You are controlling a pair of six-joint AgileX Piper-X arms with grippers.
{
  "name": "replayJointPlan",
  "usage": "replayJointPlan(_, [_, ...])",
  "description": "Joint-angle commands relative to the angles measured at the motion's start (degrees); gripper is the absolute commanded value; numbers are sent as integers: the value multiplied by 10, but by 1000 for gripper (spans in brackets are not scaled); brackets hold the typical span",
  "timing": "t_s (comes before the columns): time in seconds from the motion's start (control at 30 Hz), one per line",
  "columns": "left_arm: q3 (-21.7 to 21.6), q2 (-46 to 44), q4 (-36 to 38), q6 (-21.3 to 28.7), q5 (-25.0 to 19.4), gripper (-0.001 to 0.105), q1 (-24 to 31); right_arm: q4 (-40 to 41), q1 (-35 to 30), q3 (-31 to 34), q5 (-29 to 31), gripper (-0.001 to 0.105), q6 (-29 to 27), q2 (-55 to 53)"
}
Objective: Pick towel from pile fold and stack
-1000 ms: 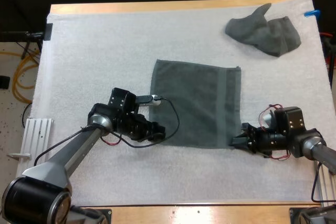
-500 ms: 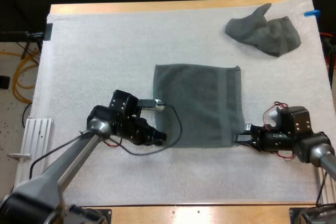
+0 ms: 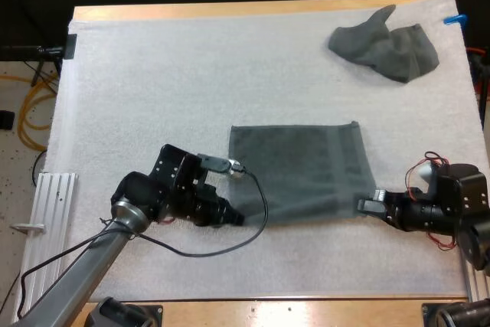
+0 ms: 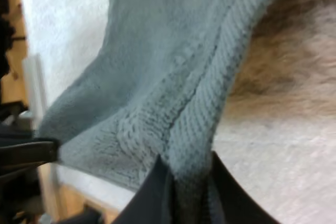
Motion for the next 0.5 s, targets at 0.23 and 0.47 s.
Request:
replayJointPlan(0.23, [0,92,-202,-99,19,0,41,-153,0,-4,40,0,71,131])
replayJointPlan(0.47, [0,187,-314,-135,60,0,74,-272,0,-33,47,0,106,250])
